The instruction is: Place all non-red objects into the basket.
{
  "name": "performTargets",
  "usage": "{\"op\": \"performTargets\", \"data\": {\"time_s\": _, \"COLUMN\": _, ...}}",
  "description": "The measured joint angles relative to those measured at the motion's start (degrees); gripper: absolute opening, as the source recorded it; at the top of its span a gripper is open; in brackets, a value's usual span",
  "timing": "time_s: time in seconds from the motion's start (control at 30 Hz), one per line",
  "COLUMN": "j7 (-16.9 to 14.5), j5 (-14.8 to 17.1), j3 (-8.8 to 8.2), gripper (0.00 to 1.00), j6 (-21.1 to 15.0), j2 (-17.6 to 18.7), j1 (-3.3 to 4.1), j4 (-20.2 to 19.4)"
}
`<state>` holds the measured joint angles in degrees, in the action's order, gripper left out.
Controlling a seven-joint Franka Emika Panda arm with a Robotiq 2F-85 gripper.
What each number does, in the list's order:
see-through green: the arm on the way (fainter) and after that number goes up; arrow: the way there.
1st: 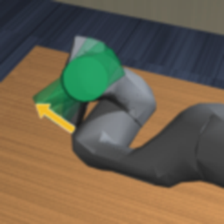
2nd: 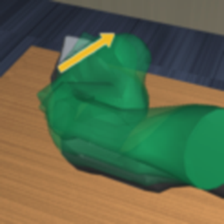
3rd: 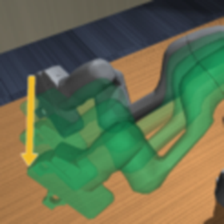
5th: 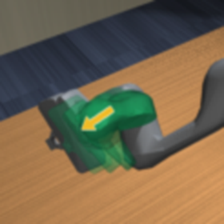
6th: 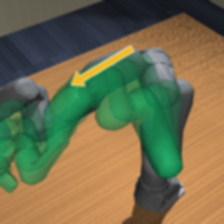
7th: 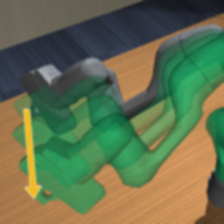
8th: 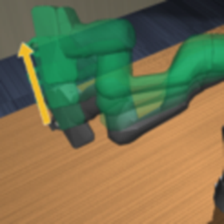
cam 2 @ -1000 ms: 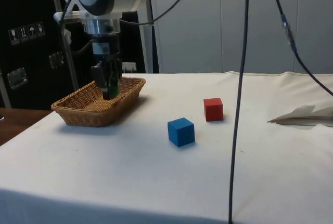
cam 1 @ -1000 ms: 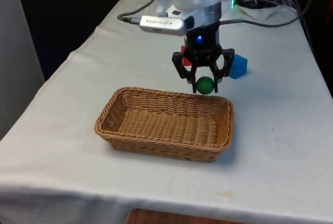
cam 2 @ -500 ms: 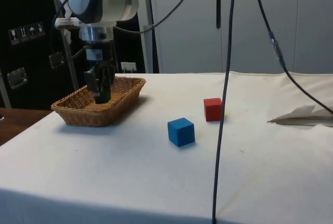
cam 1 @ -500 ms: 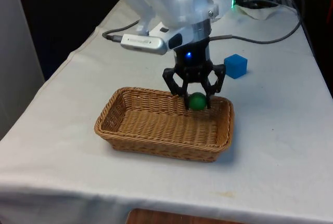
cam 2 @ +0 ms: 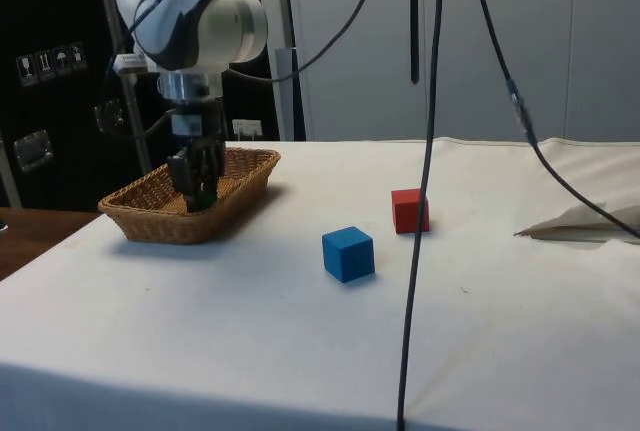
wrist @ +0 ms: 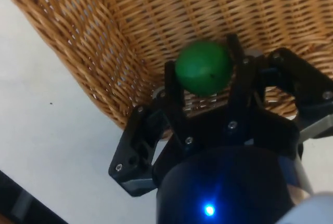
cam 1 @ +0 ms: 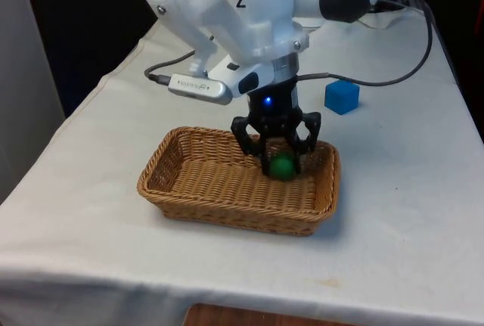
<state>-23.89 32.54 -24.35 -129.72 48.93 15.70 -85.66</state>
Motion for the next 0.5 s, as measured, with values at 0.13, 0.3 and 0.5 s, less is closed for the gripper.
{"op": "performTargets", "data": {"time_s": 0.13, "j7": 0.0, "j5": 0.0, "j3": 0.0, "gripper": 0.54, "j6": -0.1, "j2": 0.1, "j1": 0.0, "j4": 0.0}}
{"op": "performTargets", "data": {"time_s": 0.3, "j7": 0.0, "j5": 0.0, "j3": 0.0, "gripper": 0.93, "j6": -0.2, "j2": 0.3, "j1": 0.0, "j4": -0.1}}
{"op": "performTargets", "data": {"time_s": 0.5, "j7": 0.0, "j5": 0.1, "j3": 0.06, "gripper": 1.0, "j6": -0.4, "j2": 0.4, "j1": 0.0, "j4": -0.1}}
